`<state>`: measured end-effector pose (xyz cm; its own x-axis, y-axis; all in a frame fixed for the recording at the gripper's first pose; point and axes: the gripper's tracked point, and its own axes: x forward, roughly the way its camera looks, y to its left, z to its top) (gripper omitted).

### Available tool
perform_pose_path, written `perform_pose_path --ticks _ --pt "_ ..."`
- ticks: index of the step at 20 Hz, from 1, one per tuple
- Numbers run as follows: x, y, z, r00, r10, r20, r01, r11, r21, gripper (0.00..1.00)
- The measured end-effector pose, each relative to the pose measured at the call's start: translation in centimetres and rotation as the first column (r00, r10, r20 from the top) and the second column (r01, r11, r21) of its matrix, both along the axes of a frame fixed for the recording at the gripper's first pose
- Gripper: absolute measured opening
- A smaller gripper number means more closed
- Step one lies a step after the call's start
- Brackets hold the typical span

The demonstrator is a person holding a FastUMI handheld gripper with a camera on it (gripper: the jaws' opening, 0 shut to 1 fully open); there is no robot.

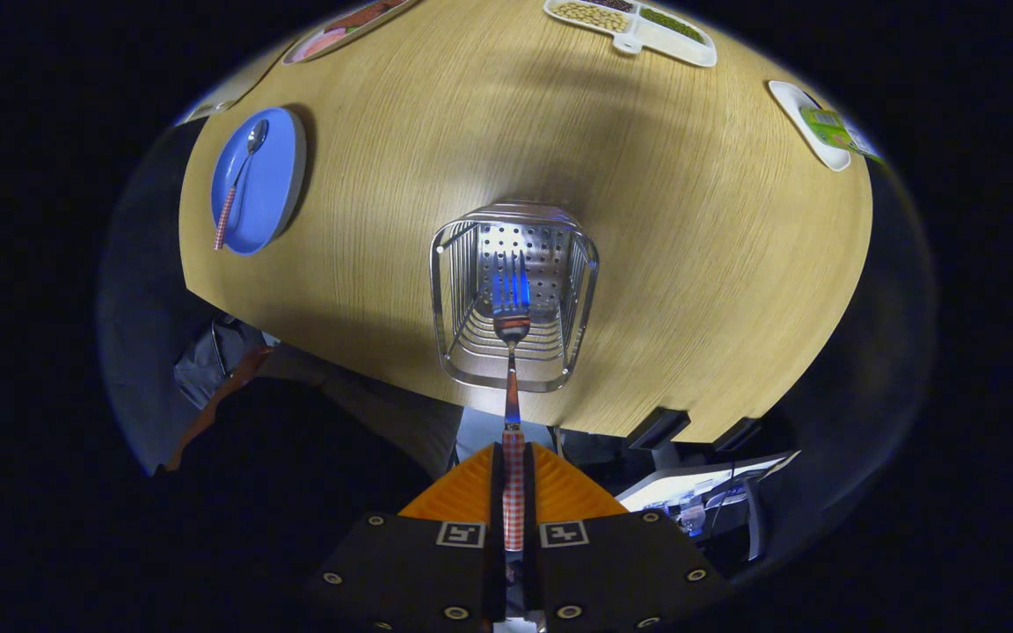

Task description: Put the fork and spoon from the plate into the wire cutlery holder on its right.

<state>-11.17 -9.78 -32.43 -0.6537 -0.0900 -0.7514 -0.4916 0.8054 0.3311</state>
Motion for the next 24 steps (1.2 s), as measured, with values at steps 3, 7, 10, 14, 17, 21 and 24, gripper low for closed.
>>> perform_pose_path --ticks 3,7,10,14,17,21,24 --pt "1.5 0.7 -0.5 0.999 -0.036 0.006 0.036 0.999 0.001 0.10" --pt "2.6 1.3 -0.2 0.997 -0.080 0.002 0.080 0.997 0.011 0.15" --pt "3.5 1.6 -0.5 0.992 -0.110 0.061 0.107 0.993 0.054 0.20" --pt "5.9 3.3 0.3 0.966 -0.185 0.183 0.156 0.975 0.157 0.33" --pt "7.6 5.0 1.4 0.911 -0.287 0.298 0.222 0.947 0.233 0.45" --pt "9.5 7.1 3.1 0.795 -0.432 0.425 0.281 0.884 0.374 0.72" --pt "10.8 8.3 4.5 0.686 -0.480 0.547 0.248 0.861 0.445 0.89"
